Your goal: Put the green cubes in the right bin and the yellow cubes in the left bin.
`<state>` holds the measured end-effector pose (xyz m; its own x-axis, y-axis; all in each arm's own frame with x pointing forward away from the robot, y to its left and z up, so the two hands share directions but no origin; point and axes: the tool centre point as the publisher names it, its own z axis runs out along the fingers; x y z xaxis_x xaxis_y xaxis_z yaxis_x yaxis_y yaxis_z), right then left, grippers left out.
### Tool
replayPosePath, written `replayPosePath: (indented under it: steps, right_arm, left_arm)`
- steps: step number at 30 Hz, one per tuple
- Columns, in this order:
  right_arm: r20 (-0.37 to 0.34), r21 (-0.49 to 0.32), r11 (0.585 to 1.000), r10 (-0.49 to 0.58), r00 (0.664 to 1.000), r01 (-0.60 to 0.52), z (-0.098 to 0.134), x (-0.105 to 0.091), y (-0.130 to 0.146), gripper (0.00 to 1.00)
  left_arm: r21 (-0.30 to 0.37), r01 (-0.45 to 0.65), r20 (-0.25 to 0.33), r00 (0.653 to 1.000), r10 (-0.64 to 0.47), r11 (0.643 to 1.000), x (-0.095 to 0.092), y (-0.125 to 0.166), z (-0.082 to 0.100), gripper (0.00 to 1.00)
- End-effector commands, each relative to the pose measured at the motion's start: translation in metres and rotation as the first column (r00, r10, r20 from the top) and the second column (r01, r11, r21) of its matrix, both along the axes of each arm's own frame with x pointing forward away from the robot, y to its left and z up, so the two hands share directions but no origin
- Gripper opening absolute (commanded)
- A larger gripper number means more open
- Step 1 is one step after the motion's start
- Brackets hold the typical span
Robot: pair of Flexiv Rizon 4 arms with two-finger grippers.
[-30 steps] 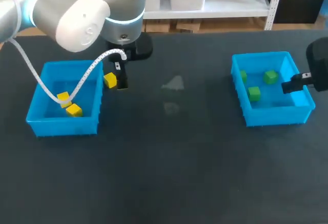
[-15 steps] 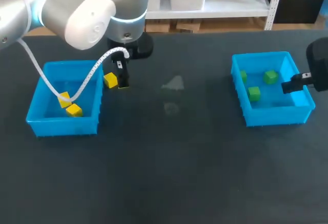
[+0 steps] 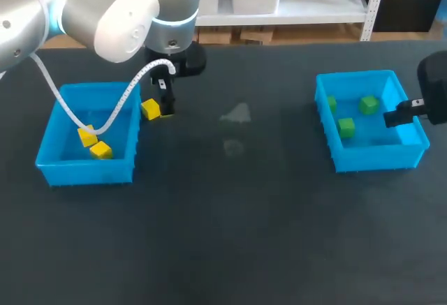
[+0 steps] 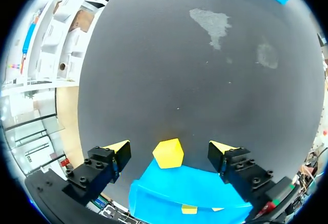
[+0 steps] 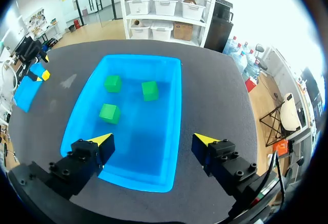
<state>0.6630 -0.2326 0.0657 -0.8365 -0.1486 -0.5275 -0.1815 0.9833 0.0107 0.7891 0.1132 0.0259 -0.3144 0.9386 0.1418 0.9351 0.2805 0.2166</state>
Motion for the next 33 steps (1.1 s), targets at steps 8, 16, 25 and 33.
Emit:
replayPosePath:
  steps: [8,16,25,33]
  right_arm:
    - [0.005,0.0,1.0,-0.002,1.0,0.002,-0.001,0.0,0.0,1.0]
    - [0.005,0.0,1.0,-0.002,1.0,0.002,-0.001,0.0,0.0,1.0]
    - [0.005,0.0,1.0,-0.002,1.0,0.002,-0.001,0.0,0.0,1.0]
    - [0.005,0.0,1.0,-0.002,1.0,0.002,-0.001,0.0,0.0,1.0]
  left_arm:
    - [-0.025,-0.048,-0.015,0.999,0.048,0.999,0.01,0.007,-0.007,1.0]
    - [-0.038,-0.043,-0.03,0.999,0.042,0.998,0.014,0.005,-0.016,1.0]
    - [-0.048,-0.047,-0.046,0.998,0.045,0.998,0.014,0.008,-0.023,1.0]
    - [-0.049,-0.06,-0.062,0.996,0.057,0.997,0.012,0.015,-0.031,1.0]
